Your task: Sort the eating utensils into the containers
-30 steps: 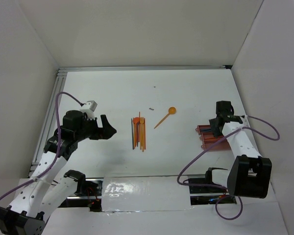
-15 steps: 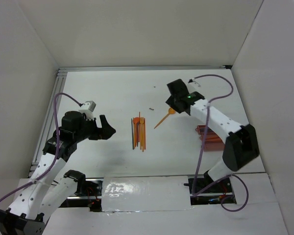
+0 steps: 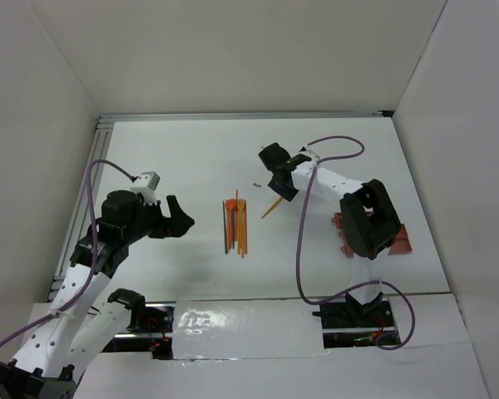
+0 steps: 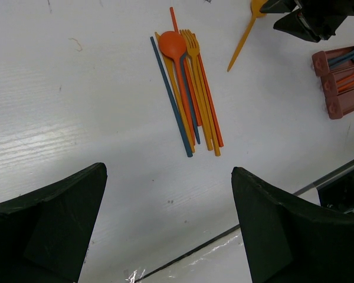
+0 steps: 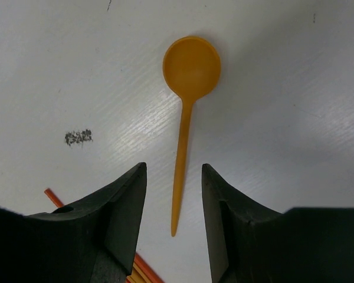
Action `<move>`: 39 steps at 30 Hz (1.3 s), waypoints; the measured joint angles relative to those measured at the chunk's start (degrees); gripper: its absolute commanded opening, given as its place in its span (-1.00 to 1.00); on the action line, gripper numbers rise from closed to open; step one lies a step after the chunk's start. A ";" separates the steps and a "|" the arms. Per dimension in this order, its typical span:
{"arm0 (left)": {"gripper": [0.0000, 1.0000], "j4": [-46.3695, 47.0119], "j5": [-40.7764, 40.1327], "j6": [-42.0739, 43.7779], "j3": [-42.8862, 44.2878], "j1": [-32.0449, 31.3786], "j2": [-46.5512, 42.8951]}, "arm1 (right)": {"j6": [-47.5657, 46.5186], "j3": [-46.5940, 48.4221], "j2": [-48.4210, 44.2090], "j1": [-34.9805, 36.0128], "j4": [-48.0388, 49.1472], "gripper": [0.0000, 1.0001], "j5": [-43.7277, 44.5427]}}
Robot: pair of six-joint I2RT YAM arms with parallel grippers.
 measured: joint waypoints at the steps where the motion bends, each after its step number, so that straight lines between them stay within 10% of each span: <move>1: 1.00 0.02 0.00 0.00 0.00 0.00 -0.11 | -0.02 0.50 0.79 -0.02 0.00 -0.01 0.13; 16: 1.00 0.09 0.04 0.04 0.00 0.00 0.44 | 1.77 4.74 8.96 -0.11 -2.34 -0.16 0.44; 28: 0.99 0.15 0.04 0.15 -0.02 0.00 1.16 | -1.51 4.94 10.78 -0.48 -1.99 -1.00 1.77; 39: 0.99 0.50 0.13 0.26 0.00 0.00 1.29 | -8.31 3.21 -3.30 -4.42 -6.88 -1.00 3.21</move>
